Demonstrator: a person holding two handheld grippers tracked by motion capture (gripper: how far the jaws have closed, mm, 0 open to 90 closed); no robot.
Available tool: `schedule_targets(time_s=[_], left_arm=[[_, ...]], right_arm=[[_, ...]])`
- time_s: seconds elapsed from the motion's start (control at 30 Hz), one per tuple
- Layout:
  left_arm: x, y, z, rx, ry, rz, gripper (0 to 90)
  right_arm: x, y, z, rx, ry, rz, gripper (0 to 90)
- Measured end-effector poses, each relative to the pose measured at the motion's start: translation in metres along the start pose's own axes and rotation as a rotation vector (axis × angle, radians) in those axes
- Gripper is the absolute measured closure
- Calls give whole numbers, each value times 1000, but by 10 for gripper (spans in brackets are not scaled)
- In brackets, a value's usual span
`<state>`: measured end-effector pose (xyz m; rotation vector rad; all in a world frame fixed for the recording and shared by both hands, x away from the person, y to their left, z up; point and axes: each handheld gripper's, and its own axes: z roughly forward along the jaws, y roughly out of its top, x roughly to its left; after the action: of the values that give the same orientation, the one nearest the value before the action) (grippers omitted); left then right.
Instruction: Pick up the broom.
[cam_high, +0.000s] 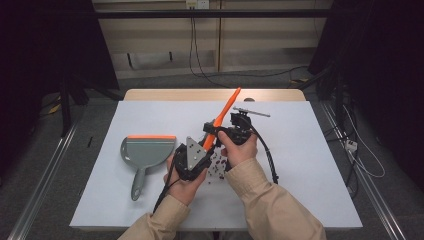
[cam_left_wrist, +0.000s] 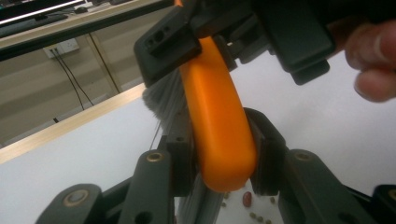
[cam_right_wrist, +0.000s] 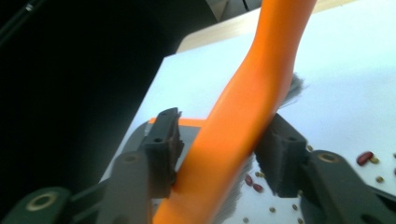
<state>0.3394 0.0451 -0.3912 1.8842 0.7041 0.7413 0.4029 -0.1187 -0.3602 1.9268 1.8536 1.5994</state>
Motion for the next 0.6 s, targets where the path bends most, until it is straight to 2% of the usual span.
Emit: schedule_targets(time_s=[0.07, 0.13, 0.17, 0.2, 0.27, 0.3, 0.33, 0.37, 0.4, 0.43, 0.5, 0.6], left_arm=[[-2, 0, 2, 2, -3, 1, 640], [-3, -1, 4, 11, -9, -1, 606], [-4, -2, 6, 14, -14, 3, 573], [-2, -4, 11, 34, -49, -24, 522], [0, -5, 11, 29, -58, -38, 479], [6, -5, 11, 20, -109, -119, 450], [6, -5, 11, 20, -109, -119, 422], [11, -6, 11, 35, -148, -149, 401], [11, -6, 11, 35, -148, -149, 374], [13, -7, 12, 41, -165, -175, 374], [16, -7, 11, 52, -169, -159, 286], [23, -7, 9, 45, -181, -162, 263]], right_arm=[[0, 2, 0, 17, 2, 8, 589], [0, 3, -1, 33, 27, 34, 632], [0, 3, -1, 39, 36, 30, 658], [1, 4, -1, 48, 48, 31, 690], [2, 5, -2, 38, 43, -13, 692], [1, 7, -3, 36, 44, -27, 693], [-2, 8, -5, 30, 57, -25, 694], [-4, 10, -7, 23, 60, -37, 694], [-5, 12, -9, 8, 47, -61, 694], [-5, 12, -9, 8, 47, -61, 694], [-7, 16, -14, 2, 23, -110, 694], [-13, 23, -22, 2, -13, -146, 694]])
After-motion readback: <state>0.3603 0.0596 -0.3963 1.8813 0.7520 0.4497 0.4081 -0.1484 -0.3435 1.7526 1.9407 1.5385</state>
